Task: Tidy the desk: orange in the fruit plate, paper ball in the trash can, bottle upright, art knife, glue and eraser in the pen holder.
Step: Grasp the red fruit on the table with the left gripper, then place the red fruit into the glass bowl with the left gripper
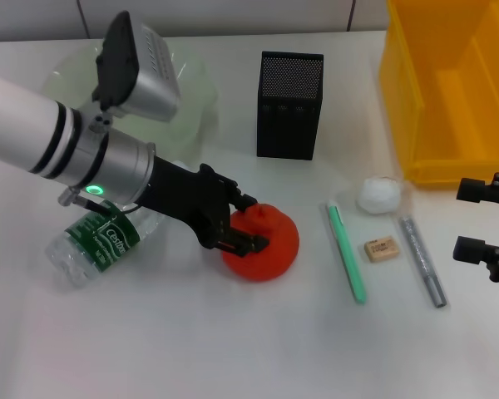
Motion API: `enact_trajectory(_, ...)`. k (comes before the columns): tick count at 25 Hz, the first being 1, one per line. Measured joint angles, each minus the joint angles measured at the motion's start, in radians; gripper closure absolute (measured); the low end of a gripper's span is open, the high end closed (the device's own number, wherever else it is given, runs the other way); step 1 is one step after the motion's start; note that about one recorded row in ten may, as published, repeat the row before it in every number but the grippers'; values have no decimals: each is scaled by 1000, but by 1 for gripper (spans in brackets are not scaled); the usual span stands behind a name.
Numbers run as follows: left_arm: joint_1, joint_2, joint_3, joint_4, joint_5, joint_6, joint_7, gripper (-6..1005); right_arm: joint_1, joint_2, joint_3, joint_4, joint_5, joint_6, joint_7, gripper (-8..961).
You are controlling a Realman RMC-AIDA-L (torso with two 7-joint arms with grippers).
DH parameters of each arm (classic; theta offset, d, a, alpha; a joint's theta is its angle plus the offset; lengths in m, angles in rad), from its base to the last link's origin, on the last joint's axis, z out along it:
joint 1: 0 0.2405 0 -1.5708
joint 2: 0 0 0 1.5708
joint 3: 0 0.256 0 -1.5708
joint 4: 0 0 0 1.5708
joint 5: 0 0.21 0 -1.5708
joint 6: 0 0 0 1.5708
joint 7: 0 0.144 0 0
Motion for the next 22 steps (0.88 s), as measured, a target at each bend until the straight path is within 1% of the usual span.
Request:
enact_trajectory(2,4,0,32,-15,-24,-29,11,347,0,1,0,0,0,0,0,119)
enact_trajectory(6,9,0,40,-31,-68,-36,43,384,-1,1,0,0,0,0,-1,120)
enact_trajectory(11,15,-1,39,-33,-95,-34,54,643,-1,1,0,-2,0,-4,-1,121)
enact_trajectory(16,26,1,33,-32,-143,-24,60,796,-4,0,0,-2,0,-6,-1,122)
enact_trajectory(17,34,4,26,-27,-171,-15,63,805,-5,0,0,-2,0,-6,-1,122)
enact_trajectory(19,54,10,-10,-5,-234,21,68,823,-5,1,0,-2,0,-6,-1,122)
enact_trajectory(21,84,13,-100,36,-287,58,72,842,-5,1,0,-2,0,-8,-1,123)
enact_trajectory(22,120,13,-242,86,-328,79,74,851,-5,1,0,-2,0,-10,-1,123)
